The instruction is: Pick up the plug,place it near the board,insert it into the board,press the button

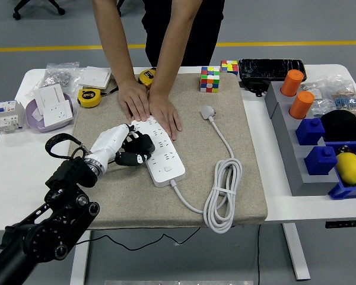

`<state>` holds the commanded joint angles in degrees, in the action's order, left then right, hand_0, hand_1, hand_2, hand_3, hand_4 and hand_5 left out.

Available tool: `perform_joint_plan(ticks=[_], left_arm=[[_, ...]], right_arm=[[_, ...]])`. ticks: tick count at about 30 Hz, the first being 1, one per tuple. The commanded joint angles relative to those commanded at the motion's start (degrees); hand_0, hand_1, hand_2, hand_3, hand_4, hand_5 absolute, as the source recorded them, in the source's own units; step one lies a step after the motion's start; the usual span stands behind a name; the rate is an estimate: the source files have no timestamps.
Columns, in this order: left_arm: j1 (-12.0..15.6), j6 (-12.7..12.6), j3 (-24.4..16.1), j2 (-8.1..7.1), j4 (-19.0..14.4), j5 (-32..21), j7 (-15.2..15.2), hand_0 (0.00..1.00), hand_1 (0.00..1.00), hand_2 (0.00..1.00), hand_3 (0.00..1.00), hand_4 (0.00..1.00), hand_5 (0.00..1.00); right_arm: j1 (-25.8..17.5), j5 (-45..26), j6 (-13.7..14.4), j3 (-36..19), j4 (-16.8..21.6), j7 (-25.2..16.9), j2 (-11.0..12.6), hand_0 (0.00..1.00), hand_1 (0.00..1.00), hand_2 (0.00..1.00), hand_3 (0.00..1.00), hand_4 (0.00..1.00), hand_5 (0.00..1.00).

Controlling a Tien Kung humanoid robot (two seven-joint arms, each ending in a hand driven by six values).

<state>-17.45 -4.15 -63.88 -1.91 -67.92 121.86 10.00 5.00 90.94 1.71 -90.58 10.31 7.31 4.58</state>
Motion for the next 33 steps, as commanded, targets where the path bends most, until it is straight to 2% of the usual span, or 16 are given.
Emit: perform_joint_plan(ticks=[13,21,26,29,30,33], left_arm=[[0.0,-0.2,-1.3,-0.28,-1.0,0.0,-1.1,0.365,0.195,0.215,0.316,0.531,0.099],[1.5,0.1,-5.3,-1.32,-3.7,0.2,-1.4,0.366,0.198,0.214,0.310,0.526,0.101],[3.3,-0.4,-8.9,-2.06,-3.6,0.2,-1.2,0.369,0.207,0.228,0.340,0.520,0.116],[4.2,-0.3,-9.4,-2.51,-2.8,-0.6,-1.5,0.369,0.207,0.228,0.340,0.520,0.116],[4.3,-0.2,-9.4,-2.55,-2.7,-0.7,-1.5,0.435,0.331,0.359,0.440,0.595,0.163],[4.8,1.0,-9.6,-2.51,-2.1,-0.9,-1.5,0.435,0.331,0.359,0.440,0.595,0.163]], right_arm=[[0.0,0.0,0.0,-0.3,0.0,0.0,-0.1,0.860,0.732,0.725,0.765,0.998,0.909],[0.1,-0.2,0.1,-0.4,0.0,-0.1,-0.1,0.860,0.732,0.725,0.765,0.998,0.911],[-0.1,-0.2,0.1,-0.5,0.0,-0.1,-0.2,0.860,0.732,0.725,0.765,0.998,0.910],[-0.1,-0.2,0.1,-0.7,0.0,0.0,-0.2,0.860,0.732,0.725,0.765,0.998,0.910],[-0.1,-0.2,0.1,-0.6,0.0,0.0,-0.2,0.860,0.732,0.726,0.766,0.998,0.910],[0.0,-0.6,0.1,-0.2,0.0,-0.2,-0.2,0.860,0.732,0.726,0.766,0.998,0.910]])
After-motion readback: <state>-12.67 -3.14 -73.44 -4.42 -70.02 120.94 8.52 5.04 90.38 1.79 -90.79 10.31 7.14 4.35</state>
